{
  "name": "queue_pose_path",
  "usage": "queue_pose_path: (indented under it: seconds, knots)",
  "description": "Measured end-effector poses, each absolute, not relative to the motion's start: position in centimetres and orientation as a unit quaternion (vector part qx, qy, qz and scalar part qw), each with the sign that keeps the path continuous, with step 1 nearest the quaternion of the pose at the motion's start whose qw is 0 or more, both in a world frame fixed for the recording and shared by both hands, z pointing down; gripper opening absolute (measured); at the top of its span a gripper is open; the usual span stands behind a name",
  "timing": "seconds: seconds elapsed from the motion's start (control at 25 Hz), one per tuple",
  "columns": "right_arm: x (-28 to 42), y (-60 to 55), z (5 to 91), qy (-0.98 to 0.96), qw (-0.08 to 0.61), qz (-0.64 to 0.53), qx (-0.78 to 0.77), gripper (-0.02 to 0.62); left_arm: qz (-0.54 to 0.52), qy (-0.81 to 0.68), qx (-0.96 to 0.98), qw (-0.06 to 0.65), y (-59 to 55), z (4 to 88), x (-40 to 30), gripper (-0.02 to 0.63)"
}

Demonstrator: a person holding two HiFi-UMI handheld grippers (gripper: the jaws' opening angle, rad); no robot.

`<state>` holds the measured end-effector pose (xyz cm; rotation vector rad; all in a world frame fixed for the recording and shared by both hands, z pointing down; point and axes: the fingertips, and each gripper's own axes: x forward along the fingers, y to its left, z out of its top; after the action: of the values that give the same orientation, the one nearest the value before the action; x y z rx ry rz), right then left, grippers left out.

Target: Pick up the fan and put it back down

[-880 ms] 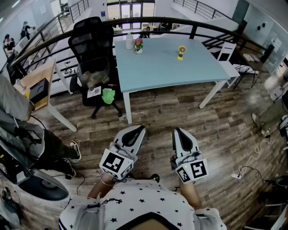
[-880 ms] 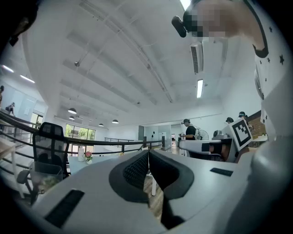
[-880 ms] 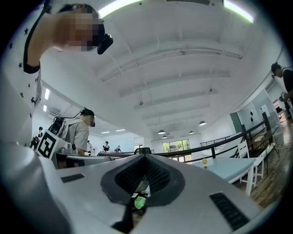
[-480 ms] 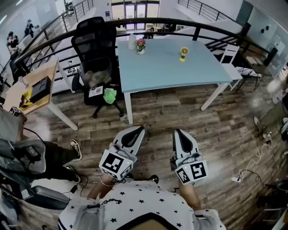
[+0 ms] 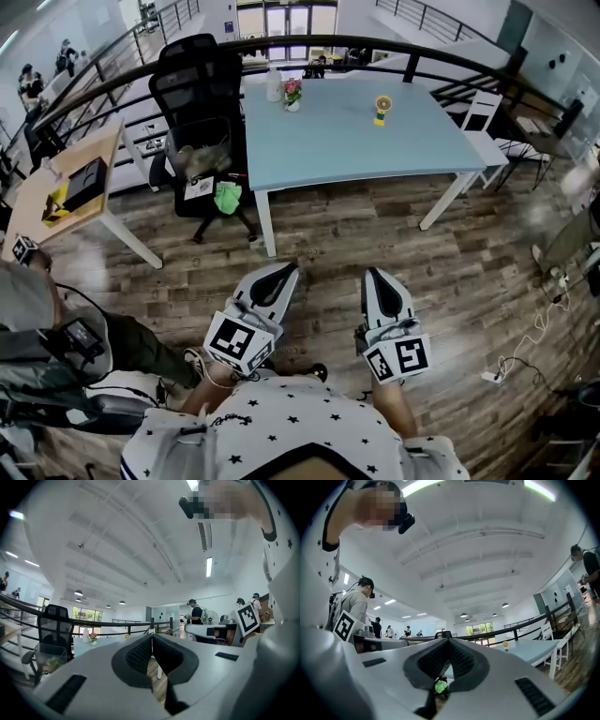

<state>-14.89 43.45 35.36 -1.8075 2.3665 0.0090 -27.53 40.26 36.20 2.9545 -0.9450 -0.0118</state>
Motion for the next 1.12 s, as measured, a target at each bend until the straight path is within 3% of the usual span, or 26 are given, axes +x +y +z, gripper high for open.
queue_pose_path:
  seconds: [1.12]
  knots:
    - [-5.5,45.6,36.8,0.768,0.089,-0.003,-0.634,0.019,0.004,-0.286,0.957,0.037,40.4,37.8,-18.8,0.029]
